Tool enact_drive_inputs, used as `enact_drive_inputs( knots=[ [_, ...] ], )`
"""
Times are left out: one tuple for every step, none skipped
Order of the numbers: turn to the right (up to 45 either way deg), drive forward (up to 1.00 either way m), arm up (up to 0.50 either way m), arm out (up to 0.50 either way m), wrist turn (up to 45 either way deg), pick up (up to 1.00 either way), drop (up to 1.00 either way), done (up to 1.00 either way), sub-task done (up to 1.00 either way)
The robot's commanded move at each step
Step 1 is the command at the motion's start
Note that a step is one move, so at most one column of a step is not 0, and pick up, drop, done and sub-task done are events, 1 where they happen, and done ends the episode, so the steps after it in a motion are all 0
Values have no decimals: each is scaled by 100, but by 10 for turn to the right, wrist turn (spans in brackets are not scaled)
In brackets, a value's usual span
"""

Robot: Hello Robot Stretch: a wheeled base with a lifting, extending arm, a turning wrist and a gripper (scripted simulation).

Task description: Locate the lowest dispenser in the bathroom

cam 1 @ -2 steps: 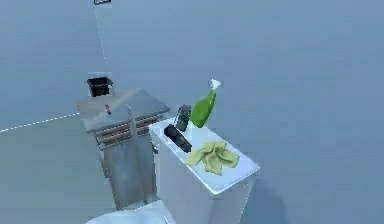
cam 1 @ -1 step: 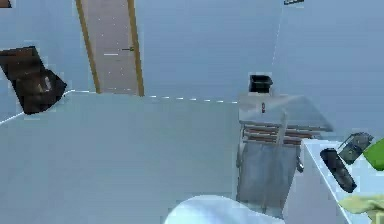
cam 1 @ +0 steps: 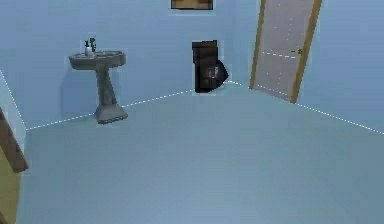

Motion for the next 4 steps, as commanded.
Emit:
enact_drive_inputs(
  knots=[
    [-330,0,0,0,0,0,0,0,0],
    [0,15,0,0,0,0,0,0,0],
    [360,0,0,0,0,0,0,0,0],
    [0,65,0,0,0,0,0,0,0]
  ],
)
